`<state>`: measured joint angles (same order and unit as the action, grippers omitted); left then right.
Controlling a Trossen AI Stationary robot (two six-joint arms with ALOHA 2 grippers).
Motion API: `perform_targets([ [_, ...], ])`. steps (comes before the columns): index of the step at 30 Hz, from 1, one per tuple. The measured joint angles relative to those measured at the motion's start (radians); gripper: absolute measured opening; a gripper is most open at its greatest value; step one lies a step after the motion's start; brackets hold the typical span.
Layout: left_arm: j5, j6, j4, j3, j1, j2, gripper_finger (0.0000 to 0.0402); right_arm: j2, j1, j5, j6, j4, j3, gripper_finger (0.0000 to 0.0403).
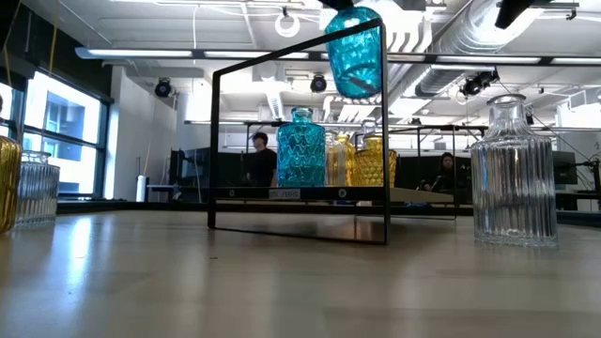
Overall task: Sort vases onto shelf
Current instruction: Put the right blue vase on the shelf and align with the other blue vase
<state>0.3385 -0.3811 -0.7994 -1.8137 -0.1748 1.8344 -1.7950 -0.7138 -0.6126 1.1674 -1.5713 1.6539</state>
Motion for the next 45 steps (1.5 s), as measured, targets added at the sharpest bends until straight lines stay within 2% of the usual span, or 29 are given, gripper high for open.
perform_targets([
  [4,-0.008,-0.016,0.028,0.0,0.019,0.03,0.0007,0.0,-0.03,-0.033,0.037,0.001,-0.042,0.0067],
  [8,-0.047,-0.014,0.077,-0.001,0.042,0.035,0.0007,0.049,-0.013,-0.005,0.137,0.002,-0.187,0.0067],
  [14,-0.071,-0.014,0.107,-0.001,0.055,0.034,0.0007,0.259,0.033,0.04,0.3,-0.002,-0.421,0.0067],
  [20,-0.072,-0.015,0.102,-0.001,0.059,0.034,0.0007,0.523,0.063,0.036,0.342,-0.001,-0.53,0.0067],
  [25,-0.073,-0.021,0.102,-0.001,0.079,0.034,0.0007,0.653,0.072,0.037,0.351,0.016,-0.605,0.0067],
  [33,-0.129,-0.017,0.139,0.001,0.124,0.088,0.0007,0.685,0.073,0.038,0.351,0.028,-0.69,0.0067],
  [41,-0.128,-0.03,0.151,0.001,0.147,0.141,0.0007,0.691,0.073,0.038,0.321,0.031,-0.693,0.0067],
  [45,-0.17,-0.034,0.175,0.001,0.159,0.142,0.0007,0.708,0.082,-0.01,0.298,0.02,-0.693,0.0067],
])
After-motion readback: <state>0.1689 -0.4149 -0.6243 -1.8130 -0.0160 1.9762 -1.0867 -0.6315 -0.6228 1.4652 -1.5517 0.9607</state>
